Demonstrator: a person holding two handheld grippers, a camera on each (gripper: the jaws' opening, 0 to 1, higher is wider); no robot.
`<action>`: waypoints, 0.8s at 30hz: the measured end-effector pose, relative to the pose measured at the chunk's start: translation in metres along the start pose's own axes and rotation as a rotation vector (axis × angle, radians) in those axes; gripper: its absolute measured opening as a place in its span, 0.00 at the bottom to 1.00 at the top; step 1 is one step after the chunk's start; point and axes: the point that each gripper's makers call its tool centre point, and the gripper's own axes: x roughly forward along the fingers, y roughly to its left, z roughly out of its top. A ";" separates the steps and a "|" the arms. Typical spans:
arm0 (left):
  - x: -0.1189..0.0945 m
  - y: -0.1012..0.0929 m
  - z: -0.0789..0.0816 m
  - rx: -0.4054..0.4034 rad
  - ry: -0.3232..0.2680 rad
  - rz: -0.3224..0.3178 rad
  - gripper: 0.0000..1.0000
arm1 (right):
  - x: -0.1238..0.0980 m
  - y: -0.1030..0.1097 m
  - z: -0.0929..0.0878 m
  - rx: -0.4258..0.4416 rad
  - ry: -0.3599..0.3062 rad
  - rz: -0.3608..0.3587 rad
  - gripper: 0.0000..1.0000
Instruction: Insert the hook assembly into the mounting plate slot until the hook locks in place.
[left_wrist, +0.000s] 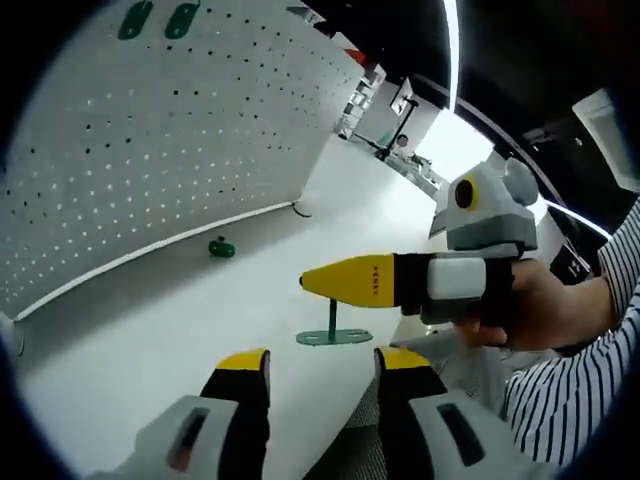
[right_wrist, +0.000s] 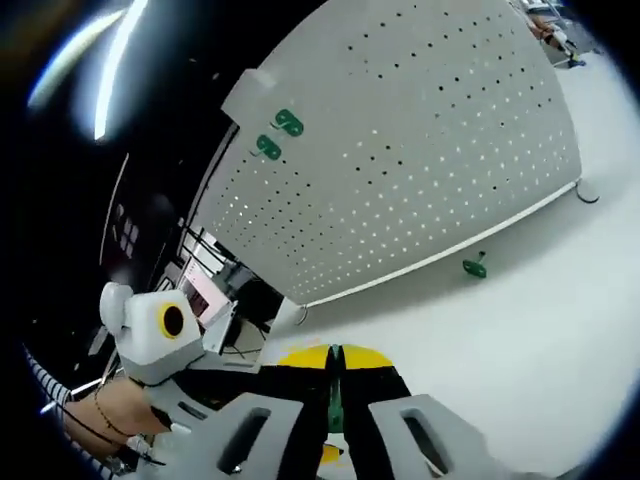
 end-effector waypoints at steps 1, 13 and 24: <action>0.000 -0.001 0.001 0.000 -0.007 0.004 0.43 | 0.001 0.000 0.002 0.007 -0.008 0.001 0.00; -0.001 -0.001 0.017 0.014 -0.063 0.047 0.39 | 0.005 0.011 0.005 -0.002 -0.034 0.017 0.00; -0.002 0.002 0.021 0.012 -0.075 0.057 0.35 | 0.007 0.017 0.005 -0.047 -0.043 0.015 0.00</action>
